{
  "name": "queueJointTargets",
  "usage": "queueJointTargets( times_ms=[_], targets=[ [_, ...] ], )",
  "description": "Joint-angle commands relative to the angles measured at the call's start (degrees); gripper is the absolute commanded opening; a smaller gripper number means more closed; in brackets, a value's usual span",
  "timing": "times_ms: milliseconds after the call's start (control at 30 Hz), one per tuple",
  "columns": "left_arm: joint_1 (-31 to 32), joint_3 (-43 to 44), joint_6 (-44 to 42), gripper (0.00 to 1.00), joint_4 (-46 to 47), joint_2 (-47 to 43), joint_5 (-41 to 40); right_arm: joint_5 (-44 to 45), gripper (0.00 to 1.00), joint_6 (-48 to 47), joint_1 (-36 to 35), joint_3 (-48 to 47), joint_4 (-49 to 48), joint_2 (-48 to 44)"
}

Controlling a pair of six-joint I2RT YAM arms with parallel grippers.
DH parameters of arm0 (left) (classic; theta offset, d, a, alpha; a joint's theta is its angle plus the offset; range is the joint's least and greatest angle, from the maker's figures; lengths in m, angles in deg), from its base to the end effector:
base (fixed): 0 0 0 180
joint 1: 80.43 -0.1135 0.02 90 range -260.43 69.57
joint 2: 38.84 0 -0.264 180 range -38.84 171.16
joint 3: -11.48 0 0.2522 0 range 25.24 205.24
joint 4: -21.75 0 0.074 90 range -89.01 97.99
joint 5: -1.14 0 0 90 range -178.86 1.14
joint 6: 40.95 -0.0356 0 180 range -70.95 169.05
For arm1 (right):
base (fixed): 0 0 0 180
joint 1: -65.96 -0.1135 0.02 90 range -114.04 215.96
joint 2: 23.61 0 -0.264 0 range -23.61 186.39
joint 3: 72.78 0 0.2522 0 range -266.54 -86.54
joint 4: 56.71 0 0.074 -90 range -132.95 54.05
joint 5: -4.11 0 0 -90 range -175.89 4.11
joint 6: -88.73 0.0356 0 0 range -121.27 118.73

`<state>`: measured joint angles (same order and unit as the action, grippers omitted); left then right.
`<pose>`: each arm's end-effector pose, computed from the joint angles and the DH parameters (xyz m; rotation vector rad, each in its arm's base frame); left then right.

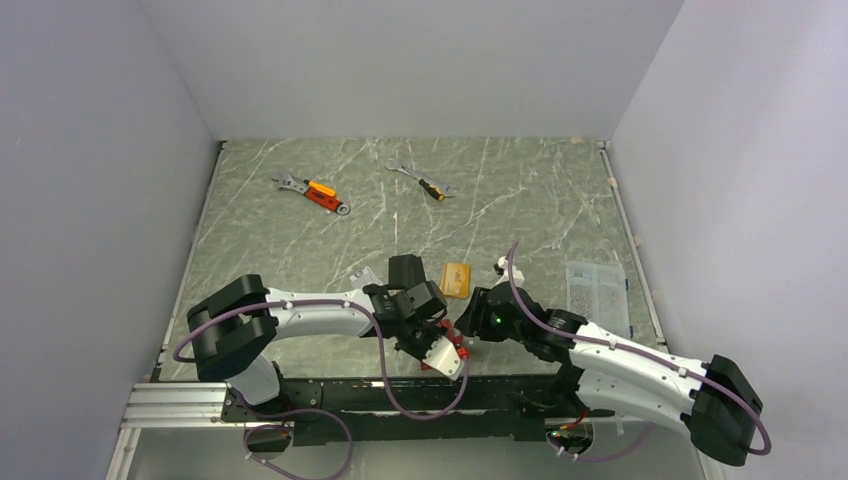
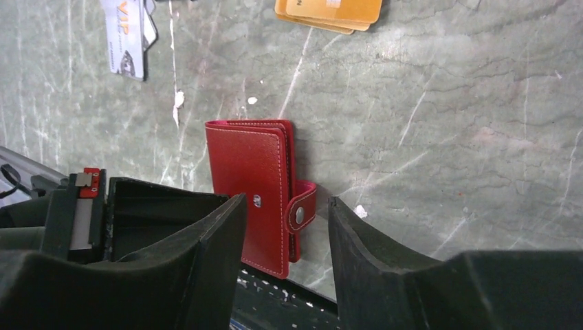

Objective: Put the credit cards into the card holder
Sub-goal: Close the card holder at the center of the board.

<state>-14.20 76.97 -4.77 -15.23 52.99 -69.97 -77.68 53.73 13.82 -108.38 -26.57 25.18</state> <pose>0.1115 -0.2818 0.1692 2.3656 1.2428 -0.5100 0.1090 0.1319 0.1796 0.1368 2.4437 0.7448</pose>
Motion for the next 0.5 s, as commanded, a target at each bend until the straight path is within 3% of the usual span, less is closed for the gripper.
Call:
queueJointTargets(
  times_ms=[0, 167, 333, 467],
  targets=[
    [0.12, -2.6, -0.02, 0.0, -0.66, 0.06, -3.58, -2.32, 0.47, -0.96, 0.26, -2.86, 1.02, 3.23],
    [0.15, -3.48, -0.23, 0.0, -0.28, -0.88, -4.4, -3.43, 0.37, -0.79, 0.27, -2.94, 0.89, 6.02],
    [0.21, -3.82, -0.28, 0.0, -0.28, -1.64, -4.65, -2.27, 0.19, -0.26, 0.37, -2.74, 2.14, 3.96],
    [0.55, -3.59, -0.25, 0.0, -0.87, -1.48, -4.84, -1.91, 0.17, -0.16, 0.94, -2.54, 2.88, 2.85]
  ],
)
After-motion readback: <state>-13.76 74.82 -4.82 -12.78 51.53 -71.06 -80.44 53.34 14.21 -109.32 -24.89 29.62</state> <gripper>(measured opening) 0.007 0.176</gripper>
